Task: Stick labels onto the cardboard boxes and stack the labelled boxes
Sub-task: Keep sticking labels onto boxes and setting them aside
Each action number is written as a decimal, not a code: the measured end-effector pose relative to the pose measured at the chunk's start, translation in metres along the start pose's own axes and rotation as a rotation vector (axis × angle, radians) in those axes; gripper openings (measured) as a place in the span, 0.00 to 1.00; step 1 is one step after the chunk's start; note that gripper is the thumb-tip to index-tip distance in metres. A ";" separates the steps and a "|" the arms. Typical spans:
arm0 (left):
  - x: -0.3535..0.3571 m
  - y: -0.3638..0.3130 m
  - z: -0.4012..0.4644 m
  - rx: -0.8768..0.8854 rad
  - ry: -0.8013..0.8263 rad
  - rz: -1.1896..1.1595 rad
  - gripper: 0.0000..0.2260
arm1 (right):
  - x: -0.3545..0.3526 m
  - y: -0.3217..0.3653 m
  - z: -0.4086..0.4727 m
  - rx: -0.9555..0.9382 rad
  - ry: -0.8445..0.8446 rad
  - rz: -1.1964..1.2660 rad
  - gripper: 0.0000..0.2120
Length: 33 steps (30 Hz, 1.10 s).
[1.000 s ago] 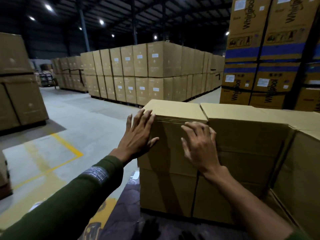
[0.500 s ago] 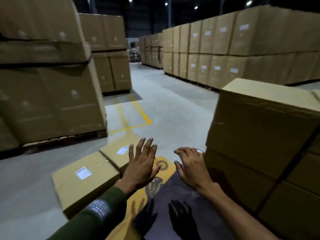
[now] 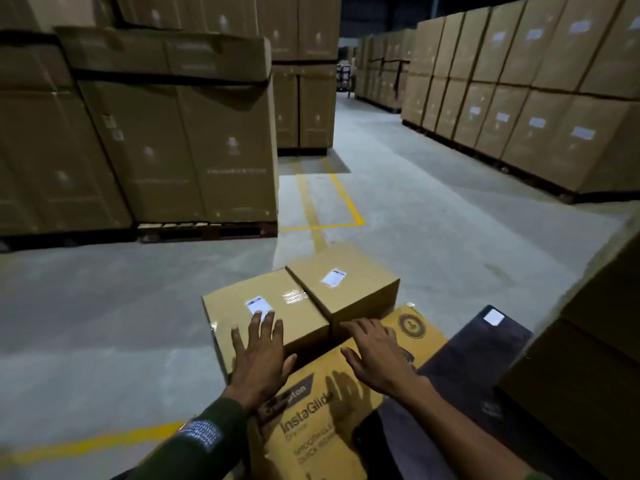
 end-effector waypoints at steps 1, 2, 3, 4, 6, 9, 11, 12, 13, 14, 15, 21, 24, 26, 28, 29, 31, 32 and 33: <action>0.010 0.012 0.000 -0.027 0.022 0.010 0.36 | 0.010 0.005 0.007 0.003 0.020 0.006 0.23; 0.024 0.024 -0.001 -0.055 0.047 0.023 0.37 | 0.021 0.010 0.013 0.004 0.043 0.006 0.22; 0.035 0.035 -0.002 -0.081 0.065 0.034 0.38 | 0.032 0.014 0.018 0.004 0.064 0.007 0.22; 0.045 0.044 -0.003 -0.101 0.076 0.036 0.39 | 0.041 0.016 0.022 0.005 0.085 0.009 0.23; 0.071 0.065 -0.008 -0.133 0.131 0.030 0.42 | 0.061 0.024 0.032 -0.001 0.127 0.009 0.24; 0.098 0.085 -0.014 -0.147 0.159 0.043 0.40 | 0.083 0.033 0.046 -0.012 0.169 0.021 0.26; 0.098 0.090 -0.016 -0.140 0.141 0.025 0.36 | 0.096 0.040 0.055 -0.024 0.194 0.024 0.28; 0.097 0.093 -0.018 -0.129 0.142 0.030 0.35 | 0.103 0.043 0.059 -0.031 0.209 0.024 0.30; 0.097 0.095 -0.020 -0.123 0.138 0.038 0.35 | 0.110 0.046 0.063 -0.040 0.224 0.021 0.32; 0.097 0.098 -0.022 -0.123 0.115 0.037 0.36 | 0.116 0.047 0.066 -0.049 0.240 0.010 0.34; 0.099 0.104 -0.025 -0.135 0.107 0.023 0.38 | 0.123 0.049 0.069 -0.060 0.259 -0.011 0.37; 0.100 0.125 -0.041 -0.151 0.168 -0.081 0.41 | 0.161 0.060 0.077 -0.127 0.414 -0.099 0.47; 0.095 0.126 -0.044 -0.138 0.160 -0.153 0.44 | 0.167 0.067 0.081 -0.150 0.375 -0.087 0.46; 0.097 0.129 -0.045 -0.141 0.134 -0.184 0.46 | 0.167 0.072 0.084 -0.176 0.305 -0.091 0.44; 0.097 0.135 -0.046 -0.143 0.088 -0.204 0.47 | 0.166 0.077 0.085 -0.208 0.257 -0.085 0.44; 0.095 0.139 -0.046 -0.145 0.061 -0.211 0.49 | 0.165 0.080 0.086 -0.222 0.237 -0.085 0.44; 0.091 0.148 -0.047 -0.142 0.013 -0.228 0.50 | 0.163 0.087 0.088 -0.239 0.203 -0.073 0.43; 0.087 0.153 -0.046 -0.131 -0.003 -0.236 0.50 | 0.160 0.090 0.089 -0.240 0.187 -0.058 0.43; 0.082 0.156 -0.046 -0.112 -0.022 -0.239 0.50 | 0.158 0.094 0.089 -0.242 0.173 -0.047 0.43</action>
Point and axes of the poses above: each hand's wrist, its own z-axis towards the middle knuckle, its own x-axis out of the palm, y = z × x, the point moved 8 cm from there along z, towards the middle knuckle, and after that the axes turned 11 degrees about -y, right-handed, at the moved point
